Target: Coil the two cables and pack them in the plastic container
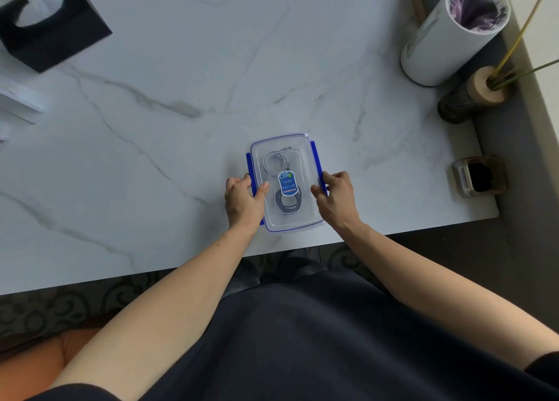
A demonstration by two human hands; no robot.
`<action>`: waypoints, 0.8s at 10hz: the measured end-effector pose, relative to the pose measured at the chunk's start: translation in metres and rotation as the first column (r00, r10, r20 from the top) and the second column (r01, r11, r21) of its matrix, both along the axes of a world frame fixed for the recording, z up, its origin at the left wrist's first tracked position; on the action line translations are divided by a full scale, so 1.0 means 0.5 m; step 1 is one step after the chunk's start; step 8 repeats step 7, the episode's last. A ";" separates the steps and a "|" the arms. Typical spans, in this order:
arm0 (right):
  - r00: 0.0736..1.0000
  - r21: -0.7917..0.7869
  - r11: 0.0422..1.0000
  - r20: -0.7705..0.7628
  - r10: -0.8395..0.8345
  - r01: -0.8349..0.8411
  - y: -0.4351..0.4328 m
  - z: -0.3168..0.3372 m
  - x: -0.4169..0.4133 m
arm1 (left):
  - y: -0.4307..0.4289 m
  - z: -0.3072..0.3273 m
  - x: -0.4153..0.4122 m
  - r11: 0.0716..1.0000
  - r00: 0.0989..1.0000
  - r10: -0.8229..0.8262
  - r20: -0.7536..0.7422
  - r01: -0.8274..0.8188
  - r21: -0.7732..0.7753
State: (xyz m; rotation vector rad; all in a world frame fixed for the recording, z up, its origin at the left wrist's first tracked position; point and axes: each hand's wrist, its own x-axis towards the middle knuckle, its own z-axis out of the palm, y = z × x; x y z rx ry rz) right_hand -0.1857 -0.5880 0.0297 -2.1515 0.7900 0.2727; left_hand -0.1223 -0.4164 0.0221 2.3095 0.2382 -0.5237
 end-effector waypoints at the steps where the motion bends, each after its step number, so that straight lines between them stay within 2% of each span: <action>1: 1.000 -0.004 1.000 0.002 -0.003 0.003 -0.003 0.001 0.000 | -0.001 0.004 0.001 1.000 1.000 -0.019 -0.004 0.019 0.011; 3: 0.998 -0.027 0.998 -0.014 0.053 -0.054 -0.006 0.003 0.002 | 0.001 0.003 -0.003 0.986 0.991 -0.134 0.027 0.130 0.105; 5: 0.984 -0.105 0.982 -0.092 0.150 -0.159 -0.011 0.015 0.006 | 0.003 0.020 0.011 0.955 0.965 -0.252 -0.074 0.260 0.146; 6: 0.963 -0.234 0.937 -0.142 0.231 -0.259 -0.012 0.023 0.012 | 0.013 0.039 0.029 0.922 0.944 -0.323 -0.067 0.330 0.203; 7: 0.957 -0.298 0.909 -0.092 0.275 -0.290 -0.005 0.041 0.020 | 0.017 0.065 0.034 0.892 0.921 -0.390 0.017 0.373 0.256; 8: 0.957 -0.298 0.909 -0.092 0.275 -0.290 -0.005 0.041 0.020 | 0.017 0.065 0.034 0.892 0.921 -0.390 0.017 0.373 0.256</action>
